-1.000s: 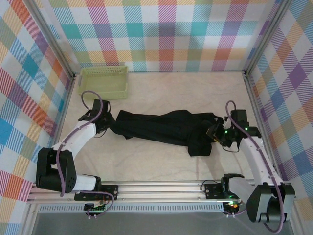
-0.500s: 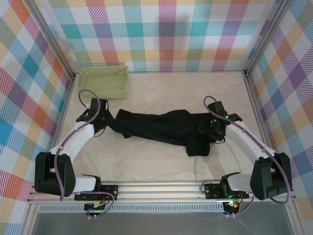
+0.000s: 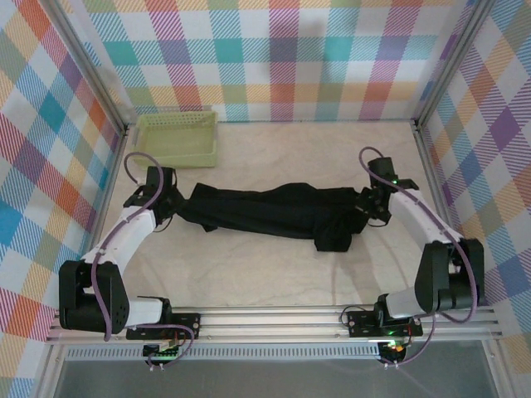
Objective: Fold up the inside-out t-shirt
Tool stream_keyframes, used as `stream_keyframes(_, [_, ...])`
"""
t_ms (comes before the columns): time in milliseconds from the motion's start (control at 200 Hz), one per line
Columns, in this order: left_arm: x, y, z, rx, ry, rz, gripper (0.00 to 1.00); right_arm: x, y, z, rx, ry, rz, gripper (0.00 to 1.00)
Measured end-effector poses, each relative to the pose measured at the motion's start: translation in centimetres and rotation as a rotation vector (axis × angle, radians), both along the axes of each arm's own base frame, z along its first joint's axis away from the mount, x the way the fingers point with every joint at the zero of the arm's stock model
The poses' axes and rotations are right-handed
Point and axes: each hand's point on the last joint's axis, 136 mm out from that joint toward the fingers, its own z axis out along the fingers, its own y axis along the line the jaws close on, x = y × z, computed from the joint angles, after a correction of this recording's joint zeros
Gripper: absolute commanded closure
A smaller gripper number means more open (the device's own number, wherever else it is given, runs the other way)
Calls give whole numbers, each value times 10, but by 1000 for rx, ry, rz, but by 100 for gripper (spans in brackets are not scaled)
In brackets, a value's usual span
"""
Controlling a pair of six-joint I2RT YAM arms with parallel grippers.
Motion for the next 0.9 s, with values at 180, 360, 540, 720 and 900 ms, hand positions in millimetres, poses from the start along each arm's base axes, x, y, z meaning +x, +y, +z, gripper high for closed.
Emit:
stream_keyframes(180, [-8,16,0,-20,-7,60,100,-11,-27,43,96,-156,-92,85])
stream_keyframes(360, [-3,11,-2,-70,-14,36,100,-20,-16,8,206,-92,-74,60])
stream_keyframes(540, [1,-5,-28,-124,60,-26,100,-26,1,-16,277,-8,-22,48])
stream_keyframes(720, [1,-8,-33,-132,74,-32,100,-38,34,17,230,-92,127,44])
stream_keyframes(900, [1,-8,-27,-131,57,-33,100,-56,73,18,248,-91,237,47])
